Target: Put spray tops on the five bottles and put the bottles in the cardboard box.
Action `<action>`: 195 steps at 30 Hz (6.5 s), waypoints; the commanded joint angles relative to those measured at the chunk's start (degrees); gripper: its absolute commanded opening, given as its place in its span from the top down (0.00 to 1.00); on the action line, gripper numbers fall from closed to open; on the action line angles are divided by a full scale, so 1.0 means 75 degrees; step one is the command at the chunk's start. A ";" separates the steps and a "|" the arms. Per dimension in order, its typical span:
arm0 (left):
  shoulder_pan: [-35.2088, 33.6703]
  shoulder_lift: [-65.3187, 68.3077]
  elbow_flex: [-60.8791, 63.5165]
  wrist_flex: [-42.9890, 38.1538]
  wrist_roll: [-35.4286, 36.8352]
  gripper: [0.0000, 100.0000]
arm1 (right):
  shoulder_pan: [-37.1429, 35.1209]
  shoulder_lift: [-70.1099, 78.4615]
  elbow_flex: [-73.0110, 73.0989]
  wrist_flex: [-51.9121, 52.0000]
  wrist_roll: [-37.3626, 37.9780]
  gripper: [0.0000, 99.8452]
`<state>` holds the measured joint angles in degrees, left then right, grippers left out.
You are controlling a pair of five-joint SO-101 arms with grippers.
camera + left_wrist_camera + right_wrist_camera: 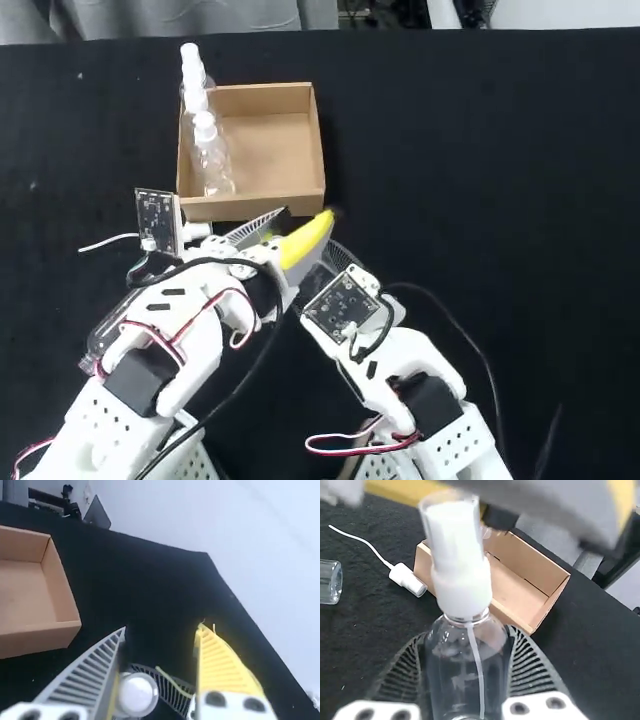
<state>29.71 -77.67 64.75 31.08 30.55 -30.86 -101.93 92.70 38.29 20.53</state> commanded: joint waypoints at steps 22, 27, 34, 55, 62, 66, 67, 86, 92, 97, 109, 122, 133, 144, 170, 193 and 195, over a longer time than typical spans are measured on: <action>-0.2549 -0.0117 -0.0193 0.0012 0.0586 0.80 | -0.0059 -0.0240 -0.0006 -0.0492 -0.0551 0.99; -0.2292 -0.0117 0.0369 -0.0035 0.0527 0.80 | -0.0059 -0.0240 -0.0018 -0.0492 -0.0551 0.99; -0.1412 -0.0117 0.0815 0.0023 -0.0610 0.80 | -0.0047 -0.0240 -0.0029 -0.0504 -0.0551 0.99; -0.1108 -0.0117 0.0053 0.0985 -0.0926 0.80 | -0.0047 -0.0229 -0.0018 -0.0481 -0.0551 0.99; -0.2010 -0.0117 -0.0346 0.0985 -0.0715 0.80 | -0.0035 -0.0229 -0.0018 -0.0469 -0.0516 0.99; -0.2456 -0.0117 -0.0510 0.1032 -0.0774 0.80 | -0.0035 -0.0229 -0.0217 -0.0117 -0.0492 0.99; -0.2561 -0.0117 -0.0545 0.1043 -0.0774 0.80 | -0.0035 -0.0229 -0.0311 0.0023 -0.0504 0.99; -0.5785 -0.0117 -0.0486 0.1067 -0.1371 0.80 | -0.0023 -0.0205 -0.0486 0.0316 -0.0492 0.99; -0.6617 -0.0117 -0.0404 0.1711 -0.2168 0.80 | -0.0023 -0.0193 -0.0486 0.0316 -0.0492 0.99; -0.7074 -0.0117 -0.0299 0.1922 -0.2743 0.80 | -0.0023 -0.0170 -0.0486 0.0316 -0.0492 0.99; -0.7637 -0.0117 0.0744 0.1958 -0.2942 0.82 | -0.0023 -0.0158 -0.0486 0.0316 -0.0492 0.99; -0.7789 -0.0117 0.1448 0.1946 -0.2954 0.97 | -0.0023 -0.0158 -0.0486 0.0328 -0.0481 0.99; -0.8082 -0.0117 0.1881 0.1911 -0.3341 0.97 | 0.0363 -0.0147 -0.1037 0.0762 -0.0211 0.99; -0.8082 -0.0117 0.1893 0.1911 -0.3376 0.97 | 0.0457 -0.0111 -0.2280 0.1407 -0.0176 0.99; -0.8082 -0.0117 0.1928 0.1887 -0.3399 0.97 | 0.0469 0.6511 -0.6629 0.0879 -0.0234 0.99; -0.8082 -0.0117 0.1928 0.1887 -0.3434 0.97 | 0.1090 1.1587 -0.9887 -0.0492 -0.0715 0.99; -0.8082 -0.0117 0.1928 0.1887 -0.3434 0.97 | 0.1090 1.1938 -1.0180 -0.0492 -0.0715 0.99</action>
<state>-30.24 -77.76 79.69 45.49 5.14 -23.91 -13.67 22.46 36.53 15.78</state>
